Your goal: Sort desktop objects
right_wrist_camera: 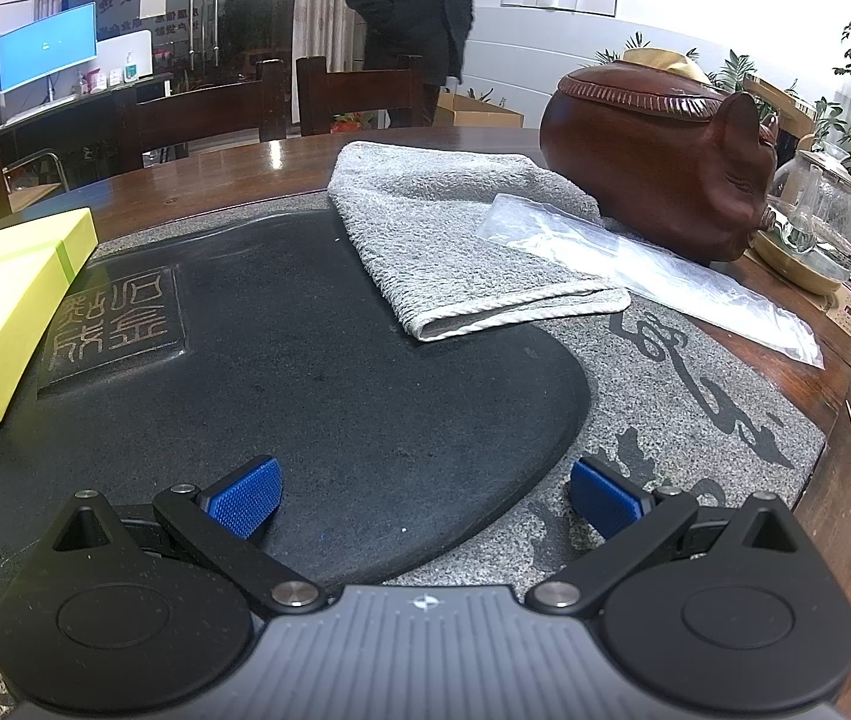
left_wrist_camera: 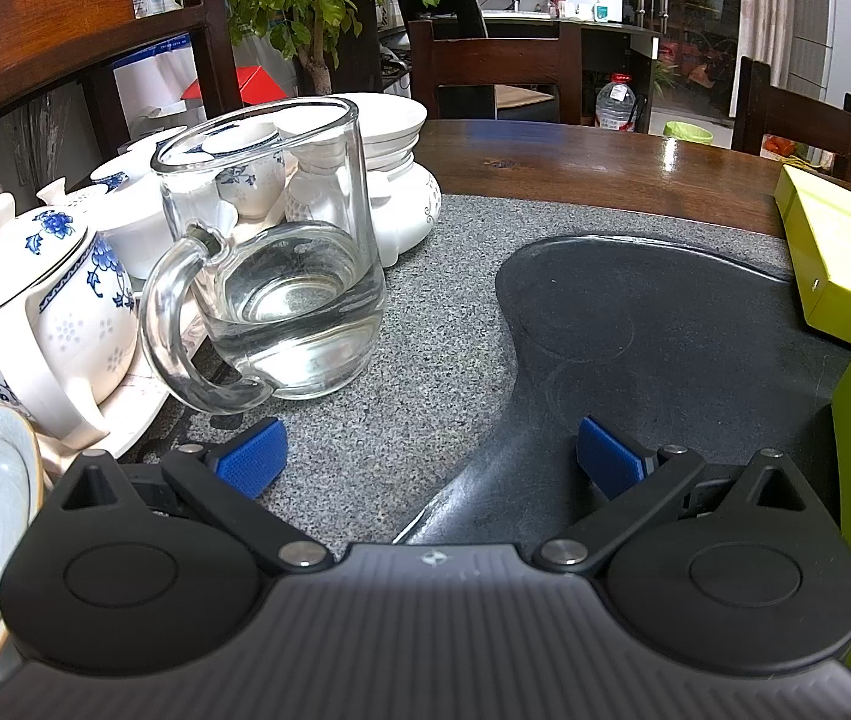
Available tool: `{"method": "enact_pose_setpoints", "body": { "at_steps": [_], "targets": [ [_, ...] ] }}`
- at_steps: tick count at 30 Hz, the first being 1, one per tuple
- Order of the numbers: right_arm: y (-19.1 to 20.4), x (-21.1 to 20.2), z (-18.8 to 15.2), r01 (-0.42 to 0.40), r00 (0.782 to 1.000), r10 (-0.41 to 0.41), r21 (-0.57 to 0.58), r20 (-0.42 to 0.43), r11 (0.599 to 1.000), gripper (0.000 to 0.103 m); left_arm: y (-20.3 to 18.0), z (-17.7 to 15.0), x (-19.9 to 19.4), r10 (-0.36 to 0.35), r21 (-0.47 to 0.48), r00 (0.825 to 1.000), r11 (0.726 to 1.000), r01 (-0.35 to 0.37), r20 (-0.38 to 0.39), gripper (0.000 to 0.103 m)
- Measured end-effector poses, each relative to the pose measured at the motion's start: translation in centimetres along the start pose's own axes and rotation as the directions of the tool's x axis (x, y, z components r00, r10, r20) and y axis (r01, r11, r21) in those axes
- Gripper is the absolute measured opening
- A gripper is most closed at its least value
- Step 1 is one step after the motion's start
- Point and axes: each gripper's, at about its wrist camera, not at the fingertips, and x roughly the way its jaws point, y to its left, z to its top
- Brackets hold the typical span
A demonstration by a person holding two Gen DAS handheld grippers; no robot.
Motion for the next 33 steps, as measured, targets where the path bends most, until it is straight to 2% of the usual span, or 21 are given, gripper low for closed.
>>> {"method": "enact_pose_setpoints", "body": {
  "at_steps": [33],
  "targets": [
    [0.09, -0.8, -0.24, 0.011, 1.0, -0.011, -0.011, 0.001, 1.0, 0.103, 0.05, -0.01, -0.01, 0.001, -0.001, 1.0, 1.0, -0.001, 0.001, 0.103]
  ]
}}
